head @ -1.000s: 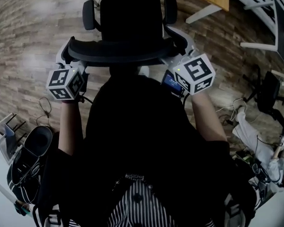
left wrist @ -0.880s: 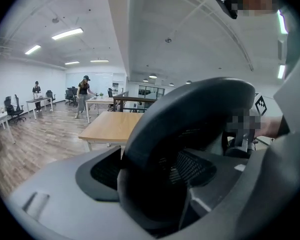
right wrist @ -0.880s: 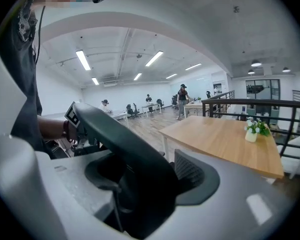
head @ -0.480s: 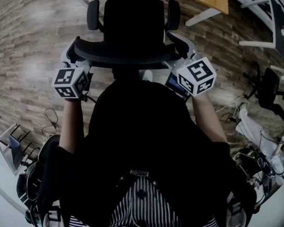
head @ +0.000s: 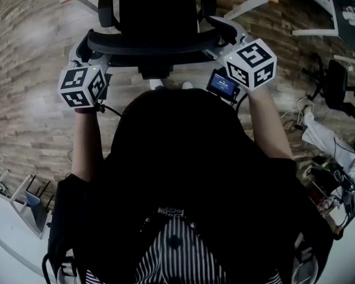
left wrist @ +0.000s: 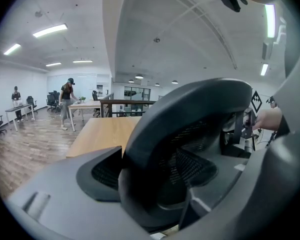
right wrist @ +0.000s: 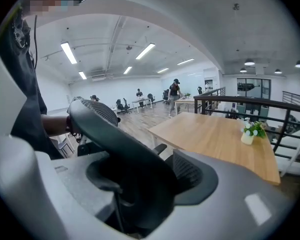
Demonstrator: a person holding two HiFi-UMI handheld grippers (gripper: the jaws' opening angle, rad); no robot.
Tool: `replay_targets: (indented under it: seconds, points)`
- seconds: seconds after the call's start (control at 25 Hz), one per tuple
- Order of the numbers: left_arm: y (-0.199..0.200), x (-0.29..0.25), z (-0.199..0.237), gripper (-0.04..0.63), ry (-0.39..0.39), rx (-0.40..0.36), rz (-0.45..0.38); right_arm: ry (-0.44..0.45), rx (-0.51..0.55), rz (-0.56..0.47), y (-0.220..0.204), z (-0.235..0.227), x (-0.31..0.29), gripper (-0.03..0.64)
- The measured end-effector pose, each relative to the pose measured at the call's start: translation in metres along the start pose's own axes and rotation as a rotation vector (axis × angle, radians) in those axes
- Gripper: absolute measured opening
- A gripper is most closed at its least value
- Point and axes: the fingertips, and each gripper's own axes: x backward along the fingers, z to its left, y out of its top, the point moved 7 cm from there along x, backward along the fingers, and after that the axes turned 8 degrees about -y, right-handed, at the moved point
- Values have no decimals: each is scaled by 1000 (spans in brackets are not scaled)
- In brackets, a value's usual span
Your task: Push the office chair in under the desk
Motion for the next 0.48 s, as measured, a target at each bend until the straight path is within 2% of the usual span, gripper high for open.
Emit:
replay_targets:
  seconds: [0.16,0.48]
  points:
    - [14,-11,44,331,-26,-21,-2,-41,-22,-1,20,4,-32,279]
    - [30,-39,59,331,-50,-44,-27,-64,-55,-6,29,-19,-45,278]
